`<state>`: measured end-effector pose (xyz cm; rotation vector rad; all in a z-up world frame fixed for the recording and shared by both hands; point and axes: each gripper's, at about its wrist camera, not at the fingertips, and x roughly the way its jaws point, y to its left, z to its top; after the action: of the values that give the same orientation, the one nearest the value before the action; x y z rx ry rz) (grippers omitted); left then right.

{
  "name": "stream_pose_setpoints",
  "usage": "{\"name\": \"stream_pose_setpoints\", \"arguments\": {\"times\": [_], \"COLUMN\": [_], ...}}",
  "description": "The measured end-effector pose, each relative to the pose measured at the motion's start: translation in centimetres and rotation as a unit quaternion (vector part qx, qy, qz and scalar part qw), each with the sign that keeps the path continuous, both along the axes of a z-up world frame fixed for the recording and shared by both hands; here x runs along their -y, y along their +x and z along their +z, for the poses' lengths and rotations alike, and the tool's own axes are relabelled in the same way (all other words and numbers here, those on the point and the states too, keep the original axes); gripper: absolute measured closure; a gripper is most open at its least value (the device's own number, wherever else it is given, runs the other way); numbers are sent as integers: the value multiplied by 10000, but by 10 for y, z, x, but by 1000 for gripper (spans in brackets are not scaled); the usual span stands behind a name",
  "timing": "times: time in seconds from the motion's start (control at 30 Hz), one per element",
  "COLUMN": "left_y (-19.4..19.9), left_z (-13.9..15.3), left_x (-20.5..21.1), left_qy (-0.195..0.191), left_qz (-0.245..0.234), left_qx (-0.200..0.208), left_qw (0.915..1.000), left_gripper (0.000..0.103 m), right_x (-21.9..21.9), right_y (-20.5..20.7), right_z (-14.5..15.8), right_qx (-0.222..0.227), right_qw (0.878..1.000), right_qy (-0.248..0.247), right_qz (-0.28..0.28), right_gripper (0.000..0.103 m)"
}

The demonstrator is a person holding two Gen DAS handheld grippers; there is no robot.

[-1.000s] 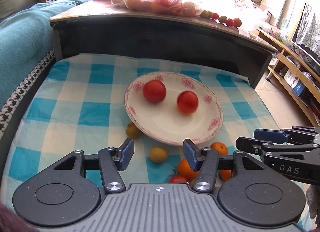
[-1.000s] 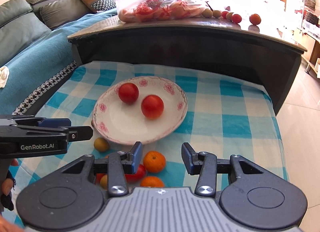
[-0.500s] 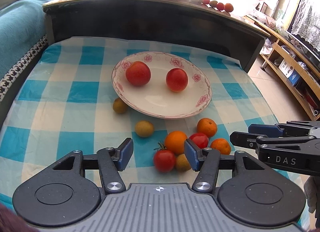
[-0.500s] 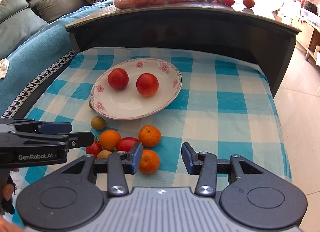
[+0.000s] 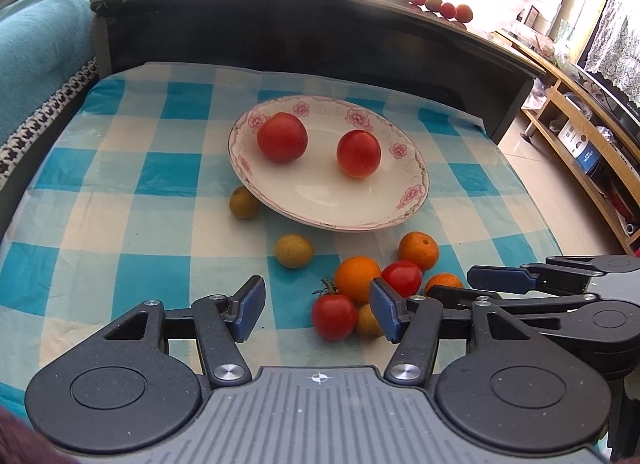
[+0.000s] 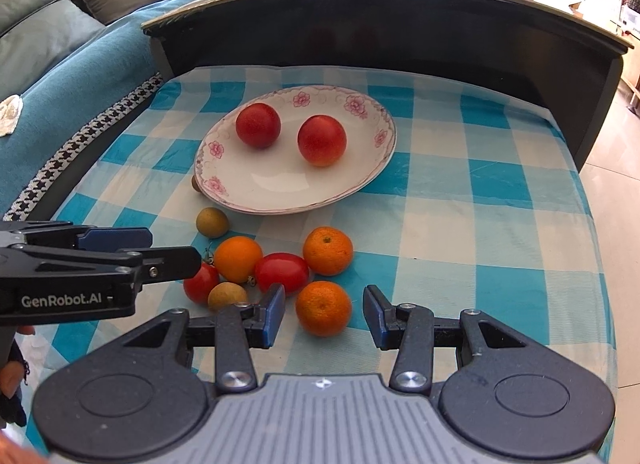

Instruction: Organize fruits

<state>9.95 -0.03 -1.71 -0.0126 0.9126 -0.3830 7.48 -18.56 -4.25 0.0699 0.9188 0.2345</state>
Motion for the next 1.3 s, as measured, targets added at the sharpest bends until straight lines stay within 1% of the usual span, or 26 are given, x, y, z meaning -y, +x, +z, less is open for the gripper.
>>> {"name": "stream_pose_setpoints", "arguments": {"times": [0.1,0.23,0.27,0.37,0.5,0.63,0.7,0.8,0.87,0.97,1.03,1.2,1.3], "left_y": [2,0,-1,-3,-5,-8,-7,0,4,4,3,2,3], "left_z": [-3,-12,-14,-15,-16,-17,-18,-21,-23,-20,-18,-19,-20], "left_x": [0,4,5,5,6,11,11,1,-7,-9,-9,-9,-9], "left_qy": [11,136,165,119,40,3,-93,-499,-653,-631,-662,-583,-439], "left_qz": [-11,-68,-95,-127,-157,-287,-259,-88,65,155,129,129,209], "left_qx": [-43,-116,-132,-76,-48,35,4,-285,-406,-373,-348,-354,-327], "left_qw": [10000,9998,9997,9998,9999,9996,9996,9983,9970,9972,9971,9976,9983], "left_gripper": [37,37,37,37,37,35,35,37,38,39,39,39,39], "right_x": [-2,-3,-2,1,4,5,5,6,7,10,11,11,12], "right_y": [2,3,3,2,1,1,1,1,2,2,3,3,3], "right_z": [-5,-11,-11,-10,-10,-10,-11,-11,-11,-12,-11,-12,-12], "right_qx": [-78,-113,-118,-89,-81,-76,-78,-90,-97,-102,-102,-110,-116], "right_qw": [10000,9998,9998,9999,9999,9999,9999,9999,9999,9999,9998,9998,9998], "right_qy": [-35,-142,-141,-113,-77,-60,-42,-16,-5,26,14,-12,-14], "right_qz": [27,-1,-14,-37,-70,-72,-63,-70,-80,-124,-143,-164,-182], "right_gripper": [59,59,61,68,68,68,68,68,68,68,68,68,68]}}
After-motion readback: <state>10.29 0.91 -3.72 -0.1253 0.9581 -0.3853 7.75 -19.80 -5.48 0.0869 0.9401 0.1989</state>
